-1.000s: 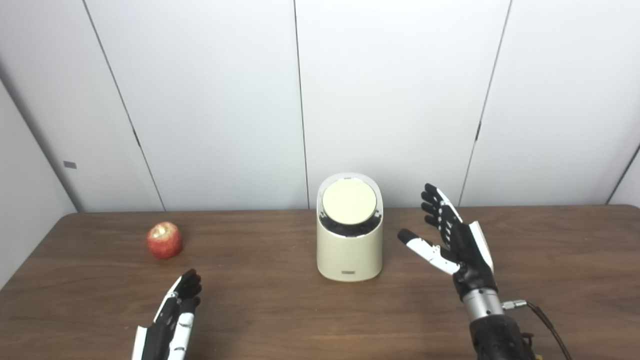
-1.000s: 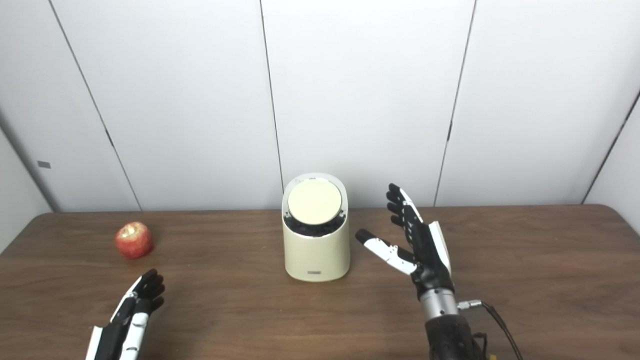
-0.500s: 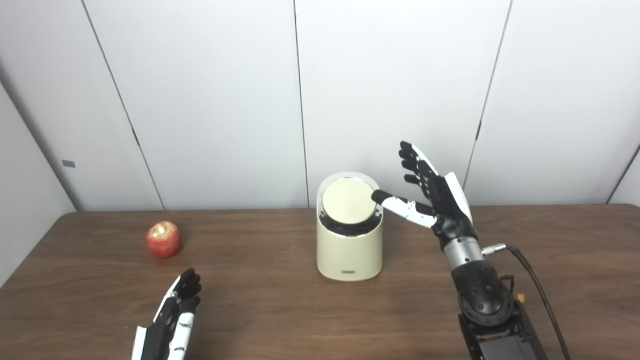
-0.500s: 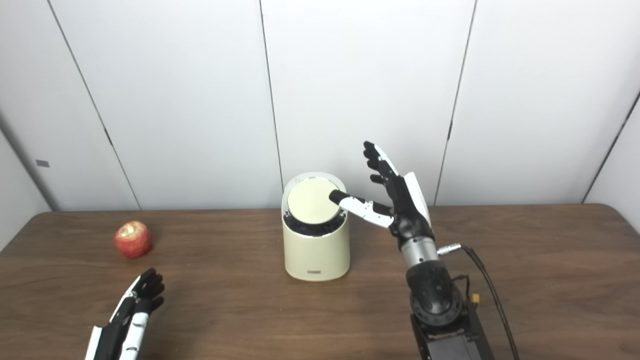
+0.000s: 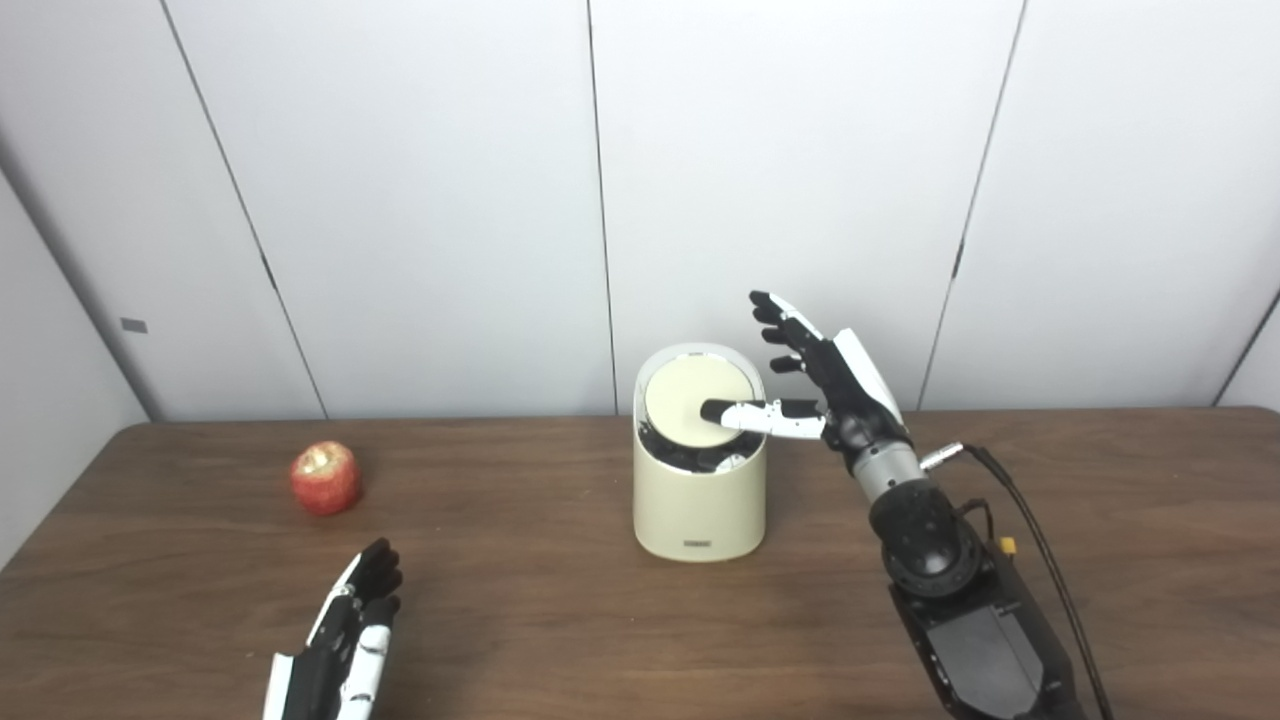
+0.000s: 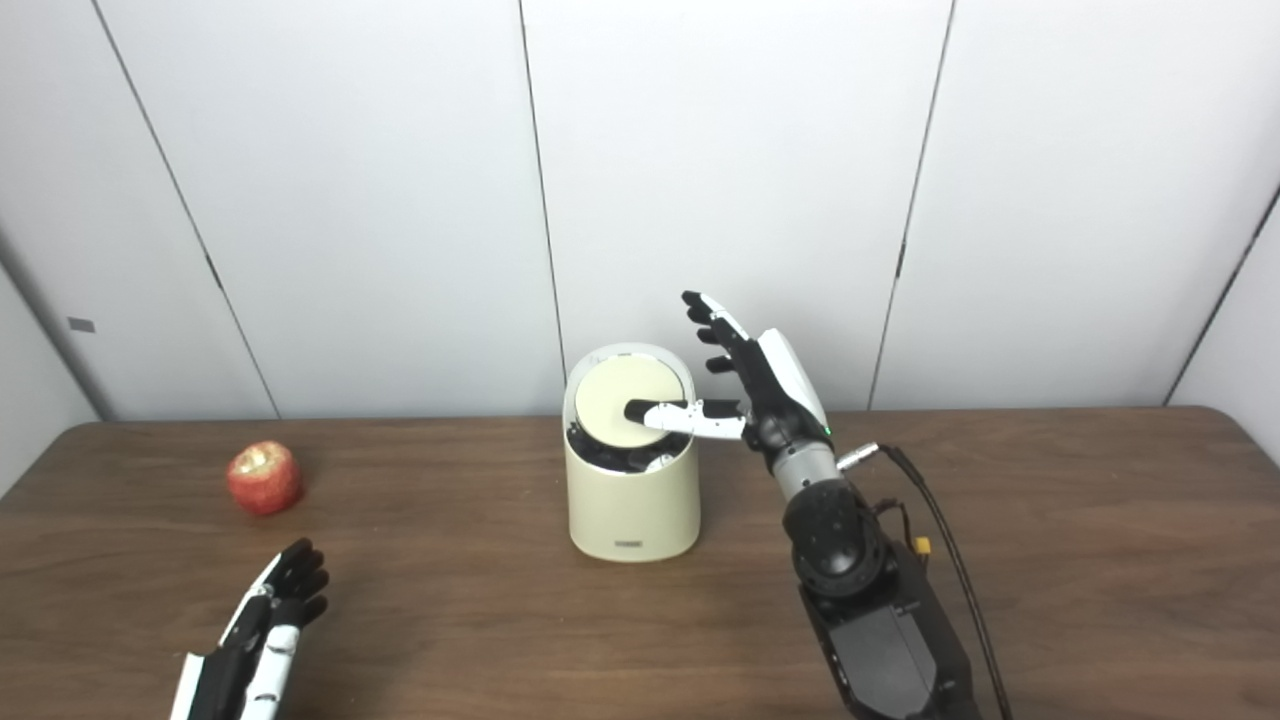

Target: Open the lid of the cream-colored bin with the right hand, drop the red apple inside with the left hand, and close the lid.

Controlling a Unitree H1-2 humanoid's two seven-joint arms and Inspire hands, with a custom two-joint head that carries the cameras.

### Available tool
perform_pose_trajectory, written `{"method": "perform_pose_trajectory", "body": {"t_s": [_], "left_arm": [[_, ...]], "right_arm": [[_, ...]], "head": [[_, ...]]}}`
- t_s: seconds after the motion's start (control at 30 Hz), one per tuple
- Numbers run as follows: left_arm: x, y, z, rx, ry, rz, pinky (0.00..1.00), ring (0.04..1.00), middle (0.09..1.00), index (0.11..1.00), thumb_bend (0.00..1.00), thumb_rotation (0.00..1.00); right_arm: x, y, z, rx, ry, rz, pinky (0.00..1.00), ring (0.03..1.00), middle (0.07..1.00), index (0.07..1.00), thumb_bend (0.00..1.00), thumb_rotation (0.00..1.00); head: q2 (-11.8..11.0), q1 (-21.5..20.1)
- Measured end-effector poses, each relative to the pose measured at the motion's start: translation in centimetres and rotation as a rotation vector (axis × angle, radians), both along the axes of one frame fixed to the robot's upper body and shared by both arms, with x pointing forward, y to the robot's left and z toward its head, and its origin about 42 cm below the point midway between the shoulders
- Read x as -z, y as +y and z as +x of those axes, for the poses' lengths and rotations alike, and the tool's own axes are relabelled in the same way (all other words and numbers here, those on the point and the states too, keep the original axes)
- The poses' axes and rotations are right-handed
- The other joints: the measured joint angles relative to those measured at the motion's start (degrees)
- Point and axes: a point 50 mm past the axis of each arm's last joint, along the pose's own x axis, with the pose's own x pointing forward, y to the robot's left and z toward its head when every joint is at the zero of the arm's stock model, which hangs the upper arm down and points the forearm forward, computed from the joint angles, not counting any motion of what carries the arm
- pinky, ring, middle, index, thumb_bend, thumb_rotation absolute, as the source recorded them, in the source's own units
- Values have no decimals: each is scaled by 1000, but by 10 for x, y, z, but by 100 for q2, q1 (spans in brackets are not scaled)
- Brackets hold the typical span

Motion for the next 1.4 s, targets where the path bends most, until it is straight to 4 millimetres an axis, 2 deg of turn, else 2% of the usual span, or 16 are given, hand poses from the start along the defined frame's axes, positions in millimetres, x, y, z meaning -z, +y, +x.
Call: {"method": "perform_pose_trajectory", "body": {"t_s": [0.13,0.33,0.53,0.7,1.03,1.4], "left_arm": [[0,0,0,-1,6,4,893,896,905,924,365,736],[0,-1,-1,-3,5,2,885,894,902,918,380,721],[0,-3,-4,-6,6,-3,883,887,896,916,370,720],[-1,-4,-5,-12,6,2,877,879,886,904,363,710],[0,-4,-4,-13,4,1,894,884,888,907,376,697],[1,-4,-1,-12,-1,1,896,887,889,908,378,710]], "right_arm": [[1,2,0,-2,-3,-31,735,853,903,911,815,370],[4,5,2,-17,-29,-55,795,879,902,910,807,315],[5,7,4,-11,-61,-96,793,875,896,899,856,278],[-2,9,6,27,-124,-188,755,847,875,879,919,284],[-9,15,6,86,-235,-311,747,826,854,871,898,256],[-18,16,5,67,-361,-447,798,862,865,875,942,198]], "head": [[35,0],[88,18],[158,18],[167,9],[167,-26],[176,-44]]}}
